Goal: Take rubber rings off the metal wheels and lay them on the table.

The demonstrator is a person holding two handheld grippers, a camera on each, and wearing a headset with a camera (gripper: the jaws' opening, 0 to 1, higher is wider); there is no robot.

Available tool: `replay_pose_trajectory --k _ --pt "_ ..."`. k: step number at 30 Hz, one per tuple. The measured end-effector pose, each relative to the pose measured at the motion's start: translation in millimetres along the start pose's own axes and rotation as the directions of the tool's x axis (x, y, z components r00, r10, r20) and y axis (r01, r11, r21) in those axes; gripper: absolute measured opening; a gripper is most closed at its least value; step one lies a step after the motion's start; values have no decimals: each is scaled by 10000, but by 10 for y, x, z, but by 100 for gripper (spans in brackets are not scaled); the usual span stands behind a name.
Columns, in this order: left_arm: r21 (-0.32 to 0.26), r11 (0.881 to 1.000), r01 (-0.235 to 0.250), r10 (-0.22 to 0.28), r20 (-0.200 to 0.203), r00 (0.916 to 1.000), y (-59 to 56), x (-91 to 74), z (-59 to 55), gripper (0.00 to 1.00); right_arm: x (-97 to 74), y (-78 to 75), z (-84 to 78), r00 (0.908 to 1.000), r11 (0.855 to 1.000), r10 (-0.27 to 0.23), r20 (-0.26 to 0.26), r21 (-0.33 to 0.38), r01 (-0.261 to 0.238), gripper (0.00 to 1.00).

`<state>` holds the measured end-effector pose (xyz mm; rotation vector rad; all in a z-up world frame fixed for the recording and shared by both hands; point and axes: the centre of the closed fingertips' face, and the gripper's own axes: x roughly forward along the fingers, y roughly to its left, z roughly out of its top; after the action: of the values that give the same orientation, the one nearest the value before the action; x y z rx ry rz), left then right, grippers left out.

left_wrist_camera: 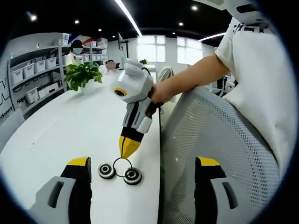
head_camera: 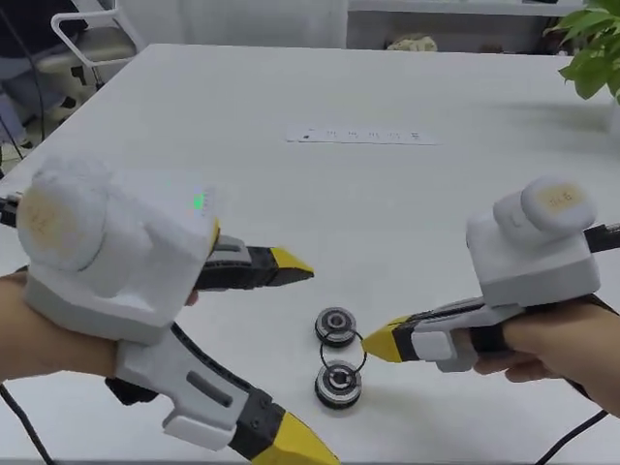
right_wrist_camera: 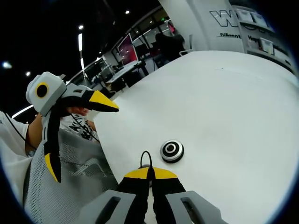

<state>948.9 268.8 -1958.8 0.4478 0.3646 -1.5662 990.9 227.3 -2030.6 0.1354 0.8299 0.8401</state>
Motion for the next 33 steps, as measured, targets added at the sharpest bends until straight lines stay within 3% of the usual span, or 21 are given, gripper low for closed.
replay_pose_trajectory --k 8,11,18,22,27,33 --pt "-278 9927 -1170 1181 398 9922 98 -368 59 95 -78 -35 104 9986 9997 -96 520 224 85 0" --pt "-646 9821 -1769 1820 826 9798 124 -546 89 95 -118 -51 143 9972 9994 -212 716 288 192 0" --pt "-1306 9526 -2747 2869 851 9542 197 -746 -65 97 -193 -55 233 9930 9988 -311 1139 401 266 0" --pt "-1568 9452 -2863 3012 812 9501 163 -750 -195 96 -241 -54 284 9898 9984 -372 1375 469 310 0" --pt "-1660 9385 -3028 3111 255 9500 128 -688 -375 96 -308 -51 361 9839 9978 -442 1731 564 349 0" --pt "-2083 9257 -3158 3280 264 9443 128 -578 -433 95 -404 -36 491 9716 9963 -502 2312 802 324 0"
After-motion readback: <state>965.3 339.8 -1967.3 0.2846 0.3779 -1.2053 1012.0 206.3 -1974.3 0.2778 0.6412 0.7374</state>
